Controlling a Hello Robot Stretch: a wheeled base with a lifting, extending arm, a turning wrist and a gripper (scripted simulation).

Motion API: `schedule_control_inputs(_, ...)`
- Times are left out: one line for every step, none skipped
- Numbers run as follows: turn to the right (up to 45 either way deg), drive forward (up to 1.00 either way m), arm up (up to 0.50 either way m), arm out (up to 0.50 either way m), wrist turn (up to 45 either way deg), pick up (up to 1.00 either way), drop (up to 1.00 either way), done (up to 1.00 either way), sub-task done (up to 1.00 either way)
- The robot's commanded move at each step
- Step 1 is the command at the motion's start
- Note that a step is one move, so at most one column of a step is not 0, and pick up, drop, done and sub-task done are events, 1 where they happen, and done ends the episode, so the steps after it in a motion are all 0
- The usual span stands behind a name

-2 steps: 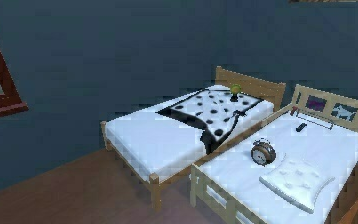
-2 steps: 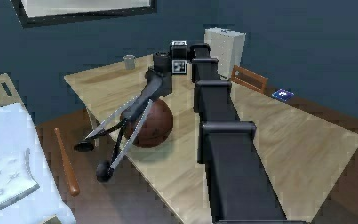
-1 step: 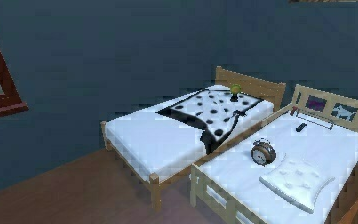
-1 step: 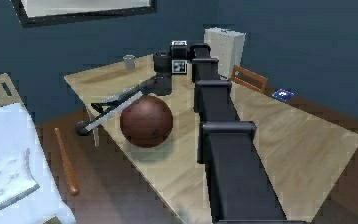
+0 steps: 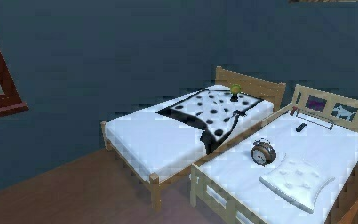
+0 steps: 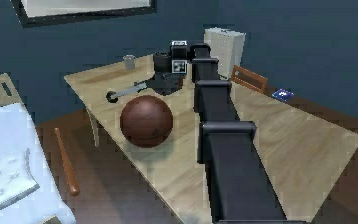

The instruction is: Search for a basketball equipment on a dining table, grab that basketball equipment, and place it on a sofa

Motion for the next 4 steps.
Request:
schedule_control_inputs(0.0,0.00,0.00,0.00,15.0,0.00,0.00,0.00,0.00)
schedule_control_inputs(0.0,0.00,-0.20,0.00,0.0,0.00,0.00,0.00,0.00)
schedule_control_inputs(0.0,0.00,0.00,0.00,0.0,1.00,0.00,0.00,0.00)
schedule_control_inputs(0.0,0.00,0.10,0.00,0.0,0.00,0.00,0.00,0.00)
